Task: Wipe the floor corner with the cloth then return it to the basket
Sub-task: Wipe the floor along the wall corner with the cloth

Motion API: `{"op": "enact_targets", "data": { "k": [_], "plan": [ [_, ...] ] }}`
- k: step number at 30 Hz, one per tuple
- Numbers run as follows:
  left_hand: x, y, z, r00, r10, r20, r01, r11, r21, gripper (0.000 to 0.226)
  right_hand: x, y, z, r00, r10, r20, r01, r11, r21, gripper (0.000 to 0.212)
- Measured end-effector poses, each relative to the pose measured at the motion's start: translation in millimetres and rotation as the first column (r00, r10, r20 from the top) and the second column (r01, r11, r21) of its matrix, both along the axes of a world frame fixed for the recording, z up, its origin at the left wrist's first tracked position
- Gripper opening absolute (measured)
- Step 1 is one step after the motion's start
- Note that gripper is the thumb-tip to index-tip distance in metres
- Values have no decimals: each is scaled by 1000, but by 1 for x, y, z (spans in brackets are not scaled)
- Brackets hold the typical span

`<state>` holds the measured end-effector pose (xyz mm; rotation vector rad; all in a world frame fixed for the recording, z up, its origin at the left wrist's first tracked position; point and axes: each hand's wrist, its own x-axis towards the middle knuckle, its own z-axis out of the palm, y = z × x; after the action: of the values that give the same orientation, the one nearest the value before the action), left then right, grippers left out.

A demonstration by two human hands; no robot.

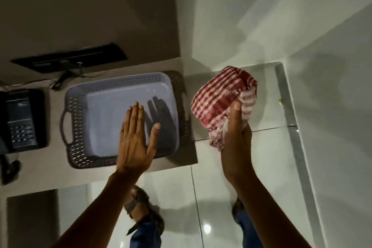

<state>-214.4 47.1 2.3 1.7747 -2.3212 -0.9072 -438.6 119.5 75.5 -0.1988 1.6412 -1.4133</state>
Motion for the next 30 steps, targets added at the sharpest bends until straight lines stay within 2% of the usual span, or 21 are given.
{"op": "enact_targets", "data": {
  "k": [3,6,10,13,15,17,19,24,27,28,29,30],
  "plan": [
    [-66,20,2,999,-18,-48,14,996,-90,82,-70,36,-11,997,-36,-61,37,999,9,22],
    [-133,47,-8,992,-102,-76,89,984,-152,78,-138,75,-38,994,-53,-92,56,998,32,21],
    [-230,82,-42,980,-152,-127,124,972,-201,77,-227,114,-100,993,19,-115,3,982,187,39],
    [-296,105,-79,980,-75,-186,56,993,-107,76,-281,140,-151,963,134,-233,-71,964,258,26],
    [-327,116,-103,980,-31,-198,25,999,-36,76,-307,149,-178,936,213,-280,-127,947,295,32],
    [-349,121,-134,976,-36,-213,34,999,-14,77,-328,155,-205,902,288,-321,-189,933,307,27],
    [-365,118,-171,974,-52,-221,59,998,23,79,-344,156,-234,887,300,-351,-211,940,269,35],
    [-390,108,-281,970,-137,-200,168,975,143,77,-375,154,-332,840,229,-493,-94,954,283,49],
    [-406,105,-333,946,-239,-220,267,958,108,77,-395,133,-379,764,210,-610,-121,975,184,48],
    [-415,105,-348,933,-276,-233,306,946,105,79,-404,127,-393,699,201,-686,-125,979,159,47],
    [-425,106,-359,921,-304,-242,337,935,108,82,-412,122,-405,580,200,-790,-123,980,158,46],
    [-437,106,-373,914,-327,-241,360,927,108,85,-422,118,-419,407,212,-889,-127,976,174,44]
  ]
}}
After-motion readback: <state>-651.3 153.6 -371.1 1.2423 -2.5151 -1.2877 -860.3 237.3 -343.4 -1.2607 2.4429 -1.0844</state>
